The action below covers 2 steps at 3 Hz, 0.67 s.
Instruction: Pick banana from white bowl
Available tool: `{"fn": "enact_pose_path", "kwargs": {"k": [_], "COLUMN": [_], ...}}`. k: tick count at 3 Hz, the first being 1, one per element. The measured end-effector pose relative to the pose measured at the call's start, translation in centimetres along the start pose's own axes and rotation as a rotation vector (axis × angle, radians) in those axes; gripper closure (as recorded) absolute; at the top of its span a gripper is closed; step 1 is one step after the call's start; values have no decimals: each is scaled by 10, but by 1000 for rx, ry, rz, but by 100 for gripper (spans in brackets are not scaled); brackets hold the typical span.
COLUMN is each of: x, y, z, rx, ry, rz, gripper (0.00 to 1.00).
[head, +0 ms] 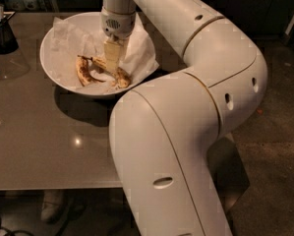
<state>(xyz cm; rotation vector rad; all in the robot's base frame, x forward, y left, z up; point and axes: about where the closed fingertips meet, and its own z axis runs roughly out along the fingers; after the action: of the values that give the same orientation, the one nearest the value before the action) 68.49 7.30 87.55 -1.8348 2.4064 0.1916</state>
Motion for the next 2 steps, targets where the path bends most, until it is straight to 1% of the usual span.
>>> {"fn": "enact_pose_path", "kwargs": {"k": [1,2], "x": [0,-1], "y": [0,0], "z": [4,7], "rx": [-12,-20], "ry": [3,5], "rz": [18,23], "gripper": [47,48]}}
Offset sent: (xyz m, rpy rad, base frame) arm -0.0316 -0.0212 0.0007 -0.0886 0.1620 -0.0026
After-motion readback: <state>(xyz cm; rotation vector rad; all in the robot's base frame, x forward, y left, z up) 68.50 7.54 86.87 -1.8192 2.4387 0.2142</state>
